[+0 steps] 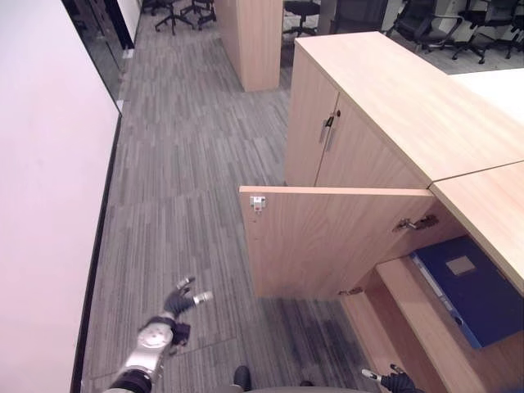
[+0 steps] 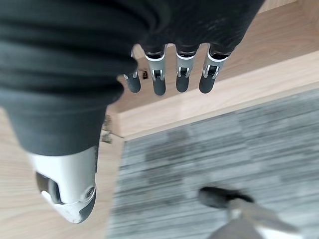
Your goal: Put the empty folder in the office cabinet
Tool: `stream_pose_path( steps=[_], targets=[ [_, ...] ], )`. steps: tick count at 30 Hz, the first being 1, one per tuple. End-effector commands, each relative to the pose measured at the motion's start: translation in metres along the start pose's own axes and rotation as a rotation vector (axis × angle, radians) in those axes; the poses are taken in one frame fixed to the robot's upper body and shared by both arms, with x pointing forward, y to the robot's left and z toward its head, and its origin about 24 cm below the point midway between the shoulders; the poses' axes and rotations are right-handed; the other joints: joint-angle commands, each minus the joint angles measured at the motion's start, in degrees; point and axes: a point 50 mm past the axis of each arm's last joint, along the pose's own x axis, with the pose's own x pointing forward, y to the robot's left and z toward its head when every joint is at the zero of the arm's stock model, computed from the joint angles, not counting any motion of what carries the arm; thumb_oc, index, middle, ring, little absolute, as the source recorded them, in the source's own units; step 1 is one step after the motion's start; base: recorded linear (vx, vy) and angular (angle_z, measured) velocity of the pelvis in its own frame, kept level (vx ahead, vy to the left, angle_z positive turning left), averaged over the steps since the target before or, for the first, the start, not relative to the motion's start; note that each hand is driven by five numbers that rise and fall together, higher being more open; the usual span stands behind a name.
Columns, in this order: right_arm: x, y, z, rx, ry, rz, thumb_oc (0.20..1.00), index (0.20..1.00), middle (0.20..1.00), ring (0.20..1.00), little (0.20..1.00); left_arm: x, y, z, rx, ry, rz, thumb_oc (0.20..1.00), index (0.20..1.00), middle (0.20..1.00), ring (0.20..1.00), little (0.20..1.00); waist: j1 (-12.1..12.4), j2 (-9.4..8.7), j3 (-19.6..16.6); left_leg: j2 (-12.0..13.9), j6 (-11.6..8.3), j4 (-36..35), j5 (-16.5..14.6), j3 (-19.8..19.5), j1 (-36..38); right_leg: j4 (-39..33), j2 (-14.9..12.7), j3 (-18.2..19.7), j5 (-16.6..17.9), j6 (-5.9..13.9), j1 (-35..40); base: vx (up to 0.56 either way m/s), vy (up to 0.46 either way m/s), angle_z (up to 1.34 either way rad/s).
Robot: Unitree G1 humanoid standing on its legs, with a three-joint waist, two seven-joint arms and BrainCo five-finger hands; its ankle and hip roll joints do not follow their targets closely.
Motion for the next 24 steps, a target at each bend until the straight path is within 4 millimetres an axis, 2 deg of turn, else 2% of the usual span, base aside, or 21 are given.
stream_pose_path(
  steps=[1,2,3,4,5,6,9,10,11,12,13,14,17,18,19,20,21,22,23,24],
  targets=[
    [0.001,0.002,0.006,-0.053,-0.032,0.025,1.000,1.000,1.000,1.000,1.000,0.024,0.014,0.037,-0.060,-0.112,0.060,1.000,1.000,1.000,1.000,1.000,0.2,0.34,0.3,1.7,-4.67,0.2,-5.0,1.8,3.9,3.6,-3.9,-1.9,-0.4,9.36,-1.1,0.03,0.030,-0.25],
    [0.001,0.001,0.004,-0.082,-0.027,0.037,1.000,1.000,1.000,1.000,1.000,0.032,0.016,0.058,-0.107,-0.174,0.062,1.000,1.000,1.000,1.000,1.000,-0.5,0.37,-0.1,1.9,-4.79,0.2,-5.1,2.5,4.2,3.3,-3.7,-1.4,-0.2,9.46,-1.2,0.06,0.029,-0.46],
    [0.000,0.001,0.005,-0.110,-0.038,0.046,1.000,1.000,1.000,1.000,1.000,0.037,0.040,0.091,0.157,-0.240,0.151,1.000,1.000,1.000,1.000,1.000,-1.3,0.44,-0.2,2.1,-4.90,0.2,-5.4,3.1,4.7,3.3,-3.6,-0.9,-0.2,9.65,-1.0,0.05,0.010,-0.41],
    [0.000,0.000,0.007,-0.117,-0.054,0.040,1.000,1.000,1.000,1.000,1.000,0.038,0.049,0.121,0.197,-0.338,0.180,1.000,1.000,1.000,1.000,1.000,-1.9,0.39,-0.6,2.2,-5.02,0.2,-5.3,3.5,4.6,3.3,-3.6,-0.7,0.2,9.84,-1.4,0.03,0.003,-0.28],
    [0.000,0.001,0.007,-0.116,-0.054,0.041,1.000,1.000,1.000,1.000,1.000,0.038,0.049,0.121,0.199,-0.338,0.181,1.000,1.000,1.000,1.000,1.000,-1.8,0.32,-0.5,2.2,-5.02,0.2,-5.3,3.5,4.7,3.3,-3.6,-0.6,0.1,9.85,-1.3,-0.02,0.002,-0.34],
    [0.001,0.000,0.010,-0.111,-0.069,0.024,1.000,1.000,1.000,1.000,1.000,0.041,0.054,0.136,0.360,-0.335,0.241,1.000,1.000,1.000,1.000,1.000,-1.9,0.33,-0.3,2.3,-4.97,0.2,-5.2,4.0,4.4,3.4,-3.7,-0.3,0.6,10.17,-1.9,-0.02,-0.009,-0.37],
    [0.002,-0.002,0.015,-0.089,-0.072,0.005,1.000,1.000,1.000,1.000,1.000,0.045,0.012,0.172,0.421,-0.493,0.137,1.000,1.000,1.000,1.000,1.000,-2.3,0.11,0.3,2.4,-4.88,0.2,-4.8,4.2,3.7,3.7,-3.5,-0.3,0.7,10.35,-2.9,-0.04,-0.015,-0.13],
    [0.002,-0.002,0.015,-0.089,-0.072,0.005,1.000,1.000,1.000,1.000,1.000,0.045,0.012,0.172,0.422,-0.493,0.136,1.000,1.000,1.000,1.000,1.000,-2.2,0.11,0.3,2.4,-4.88,0.2,-4.8,4.2,3.7,3.7,-3.5,-0.3,0.7,10.35,-2.9,-0.04,-0.006,0.00],
    [0.003,-0.006,0.013,-0.070,-0.053,-0.008,1.000,1.000,1.000,1.000,1.000,0.036,-0.003,0.184,0.378,-0.591,0.082,1.000,1.000,1.000,1.000,1.000,-2.0,-0.12,0.6,2.5,-4.82,0.2,-4.8,4.3,3.4,3.7,-3.5,-0.3,0.8,10.34,-3.1,-0.02,-0.005,-0.06],
    [0.003,-0.006,0.013,-0.072,-0.052,-0.008,1.000,1.000,1.000,1.000,1.000,0.036,-0.003,0.183,0.377,-0.589,0.083,1.000,1.000,1.000,1.000,1.000,-2.0,-0.10,0.6,2.5,-4.82,0.2,-4.8,4.3,3.4,3.7,-3.5,-0.3,0.8,10.34,-3.1,-0.04,-0.016,-0.12],
    [0.003,-0.003,0.010,-0.059,-0.031,-0.004,1.000,1.000,1.000,1.000,1.000,0.028,-0.034,0.195,0.368,-0.680,-0.014,1.000,1.000,1.000,1.000,1.000,-1.7,-0.30,1.0,2.5,-4.73,0.3,-4.7,4.0,3.1,3.6,-3.3,-0.5,0.8,10.11,-3.1,-0.02,-0.011,-0.08],
    [0.003,-0.003,0.010,-0.059,-0.031,-0.004,1.000,1.000,1.000,1.000,1.000,0.028,-0.034,0.195,0.368,-0.680,-0.014,1.000,1.000,1.000,1.000,1.000,-1.6,-0.30,1.0,2.5,-4.73,0.3,-4.7,4.0,3.1,3.6,-3.3,-0.5,0.8,10.11,-3.1,0.00,0.000,0.00],
    [0.002,0.003,0.005,-0.074,-0.002,0.014,1.000,1.000,1.000,1.000,1.000,0.029,-0.082,0.194,0.333,-0.691,-0.123,1.000,1.000,1.000,1.000,1.000,-2.2,-0.65,1.3,2.5,-4.59,0.3,-4.9,4.2,3.2,3.5,-3.1,-0.3,0.7,9.88,-3.1,0.00,0.000,0.00],
    [0.002,0.006,0.005,-0.091,0.004,0.015,1.000,1.000,1.000,1.000,1.000,0.026,-0.121,0.194,0.363,-0.702,-0.203,1.000,1.000,1.000,1.000,1.000,-2.7,-0.86,1.3,2.7,-4.49,0.3,-5.0,4.4,3.4,3.4,-3.1,0.0,0.7,9.74,-3.2,0.00,0.000,0.00],
    [0.002,0.005,0.005,-0.090,0.004,0.014,1.000,1.000,1.000,1.000,1.000,0.026,-0.121,0.194,0.363,-0.703,-0.204,1.000,1.000,1.000,1.000,1.000,-2.6,-0.83,1.4,2.7,-4.49,0.3,-5.1,4.4,3.4,3.4,-3.1,0.0,0.7,9.74,-3.2,0.01,-0.006,0.05],
    [0.002,0.009,0.009,-0.111,-0.007,0.006,1.000,1.000,1.000,1.000,1.000,0.022,-0.163,0.186,0.359,-0.681,-0.275,1.000,1.000,1.000,1.000,1.000,-3.5,-1.20,1.3,2.8,-4.36,0.2,-5.2,4.7,3.6,3.3,-2.9,0.4,0.7,9.54,-3.3,0.01,-0.006,0.03],
    [0.002,0.008,0.009,-0.110,-0.006,0.004,1.000,1.000,1.000,1.000,1.000,0.022,-0.164,0.186,0.359,-0.682,-0.276,1.000,1.000,1.000,1.000,1.000,-3.3,-1.12,1.3,2.8,-4.36,0.2,-5.2,4.8,3.7,3.3,-2.9,0.4,0.7,9.55,-3.3,0.00,-0.011,0.05],
    [0.002,0.009,0.012,-0.112,-0.018,-0.002,1.000,1.000,1.000,1.000,1.000,0.024,-0.156,0.163,0.358,-0.629,-0.255,1.000,1.000,1.000,1.000,1.000,-3.0,-1.21,1.4,2.9,-4.32,0.3,-5.3,4.9,3.7,3.2,-2.9,0.4,0.8,9.45,-3.3,0.04,0.030,-0.13],
    [0.003,-0.008,0.009,-0.122,-0.019,-0.017,1.000,1.000,1.000,1.000,1.000,0.033,-0.115,0.167,0.358,-0.587,-0.377,1.000,1.000,1.000,1.000,1.000,-3.9,-0.61,0.8,3.1,-4.53,0.2,-5.4,5.5,4.2,3.1,-2.6,1.2,0.6,9.77,-3.2,0.03,0.027,-0.24],
    [0.003,-0.008,0.010,-0.122,-0.021,-0.015,1.000,1.000,1.000,1.000,1.000,0.033,-0.114,0.168,0.359,-0.587,-0.376,1.000,1.000,1.000,1.000,1.000,-3.9,-0.70,0.8,3.1,-4.55,0.2,-5.2,5.5,4.0,3.1,-2.6,1.2,0.8,9.73,-3.4,0.09,0.079,-0.31]
  ],
)
